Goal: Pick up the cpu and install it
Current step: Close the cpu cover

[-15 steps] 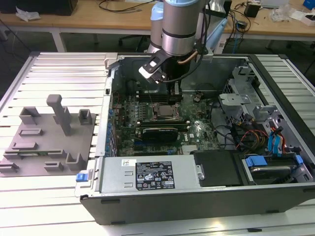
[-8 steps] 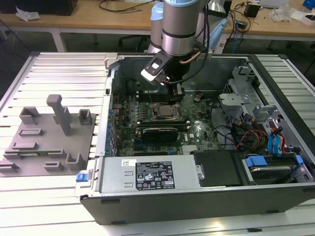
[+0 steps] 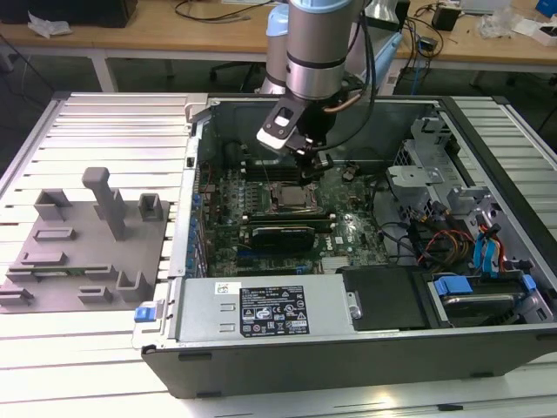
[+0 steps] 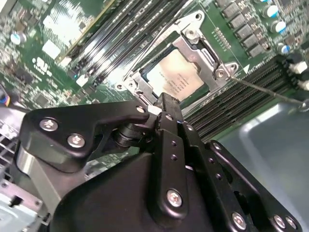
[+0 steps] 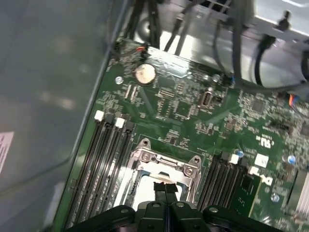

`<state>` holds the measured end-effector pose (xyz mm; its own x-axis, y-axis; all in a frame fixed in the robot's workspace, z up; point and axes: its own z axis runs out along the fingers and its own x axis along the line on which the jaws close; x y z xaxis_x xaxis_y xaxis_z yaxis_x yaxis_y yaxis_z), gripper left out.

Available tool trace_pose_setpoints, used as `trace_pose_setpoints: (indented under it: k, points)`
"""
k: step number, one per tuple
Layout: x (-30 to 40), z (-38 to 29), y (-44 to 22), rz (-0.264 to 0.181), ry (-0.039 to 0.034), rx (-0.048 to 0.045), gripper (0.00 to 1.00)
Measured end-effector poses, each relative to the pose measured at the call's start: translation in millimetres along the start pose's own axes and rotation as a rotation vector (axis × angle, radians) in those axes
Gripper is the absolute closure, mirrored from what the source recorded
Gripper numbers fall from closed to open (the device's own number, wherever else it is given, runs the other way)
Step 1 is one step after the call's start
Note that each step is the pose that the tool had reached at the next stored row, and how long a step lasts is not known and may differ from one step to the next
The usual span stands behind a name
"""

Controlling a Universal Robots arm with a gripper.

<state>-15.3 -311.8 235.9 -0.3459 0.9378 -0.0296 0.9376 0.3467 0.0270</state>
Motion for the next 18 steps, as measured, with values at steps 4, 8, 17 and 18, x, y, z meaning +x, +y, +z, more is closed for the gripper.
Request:
trace_pose_setpoints:
  k: [4,8,17,18]
  points:
    - [0.0,0.3,0.0,-0.089,0.0024,-0.0027,0.89]
    - [0.0,0.7,0.0,-0.187,0.005,-0.0055,0.89]
    - [0.0,1.6,0.0,-0.448,0.0121,-0.0133,0.89]
    - [0.0,1.6,0.0,-0.465,0.0125,-0.0138,0.89]
